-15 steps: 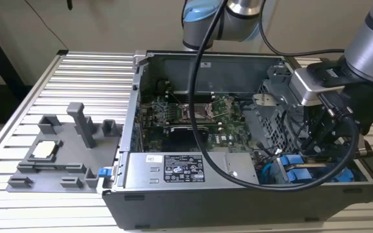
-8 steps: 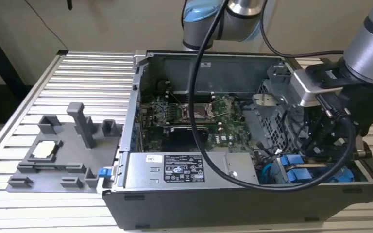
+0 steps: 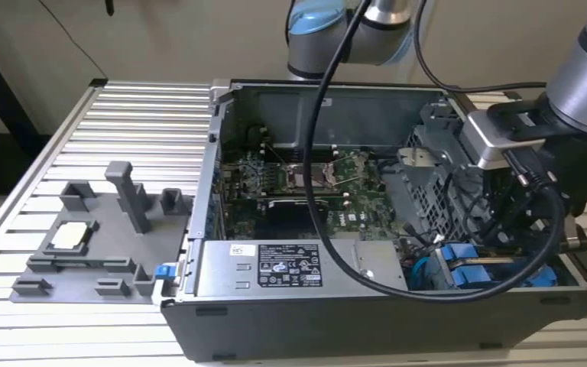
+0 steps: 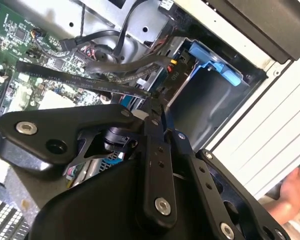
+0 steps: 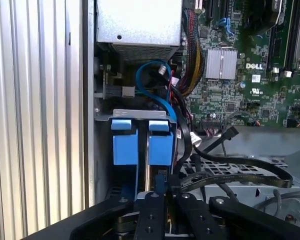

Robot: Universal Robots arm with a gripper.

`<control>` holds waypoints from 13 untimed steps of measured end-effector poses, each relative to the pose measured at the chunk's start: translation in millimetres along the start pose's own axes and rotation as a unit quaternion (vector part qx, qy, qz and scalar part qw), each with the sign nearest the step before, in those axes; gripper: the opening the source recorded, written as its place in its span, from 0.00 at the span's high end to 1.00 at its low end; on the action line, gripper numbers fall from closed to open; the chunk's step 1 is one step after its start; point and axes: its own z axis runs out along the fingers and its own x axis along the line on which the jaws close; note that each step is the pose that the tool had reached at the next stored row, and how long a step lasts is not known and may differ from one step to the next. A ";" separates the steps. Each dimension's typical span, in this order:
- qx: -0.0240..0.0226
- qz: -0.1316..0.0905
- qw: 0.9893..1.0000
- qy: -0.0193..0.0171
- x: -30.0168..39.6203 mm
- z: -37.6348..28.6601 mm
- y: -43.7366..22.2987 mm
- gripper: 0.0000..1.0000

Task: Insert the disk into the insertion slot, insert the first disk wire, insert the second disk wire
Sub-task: 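Insert the first disk wire, then insert the second disk wire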

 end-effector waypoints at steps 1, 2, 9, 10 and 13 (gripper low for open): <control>0.000 0.000 1.000 -0.001 0.0 -0.1 0.0 0.84; 0.000 0.000 1.000 -0.003 0.0 -0.5 -0.1 0.84; 0.001 0.001 1.000 -0.004 -0.4 -7.2 1.1 0.84; 0.001 0.001 1.000 -0.005 -0.5 -9.0 1.4 0.84; 0.002 0.001 1.000 -0.008 -0.9 -17.0 1.0 0.84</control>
